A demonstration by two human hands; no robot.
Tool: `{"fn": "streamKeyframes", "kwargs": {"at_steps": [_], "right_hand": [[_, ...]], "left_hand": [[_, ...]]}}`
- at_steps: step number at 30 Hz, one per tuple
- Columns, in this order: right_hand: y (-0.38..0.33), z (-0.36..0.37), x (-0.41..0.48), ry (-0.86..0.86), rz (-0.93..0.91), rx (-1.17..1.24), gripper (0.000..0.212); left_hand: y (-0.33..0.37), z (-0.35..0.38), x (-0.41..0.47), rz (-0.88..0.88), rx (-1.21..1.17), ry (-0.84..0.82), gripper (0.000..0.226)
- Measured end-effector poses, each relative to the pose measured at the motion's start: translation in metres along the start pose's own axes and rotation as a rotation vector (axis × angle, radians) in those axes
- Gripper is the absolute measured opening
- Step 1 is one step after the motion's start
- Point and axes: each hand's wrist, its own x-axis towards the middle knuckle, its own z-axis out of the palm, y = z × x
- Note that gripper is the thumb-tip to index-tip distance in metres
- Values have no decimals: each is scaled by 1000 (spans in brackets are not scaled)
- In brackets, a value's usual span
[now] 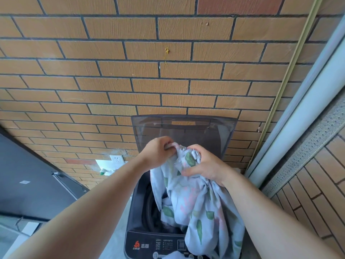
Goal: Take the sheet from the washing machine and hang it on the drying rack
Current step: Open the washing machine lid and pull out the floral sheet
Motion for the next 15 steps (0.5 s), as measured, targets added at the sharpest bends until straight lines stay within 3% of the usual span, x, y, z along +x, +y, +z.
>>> {"fn": "streamKeyframes", "kwargs": {"at_steps": [4,8,15], "right_hand": [[3,7,0,-45,80,93,105],[0,14,0,-95,44,207,76],[8,19,3,64,75,196,70]], "left_hand": [[27,-9,-5,-132,-437,-150,36],[32,-4,-13,-74,-541,-200,45],[17,-6,-11,-61,-598,-242,77]]}}
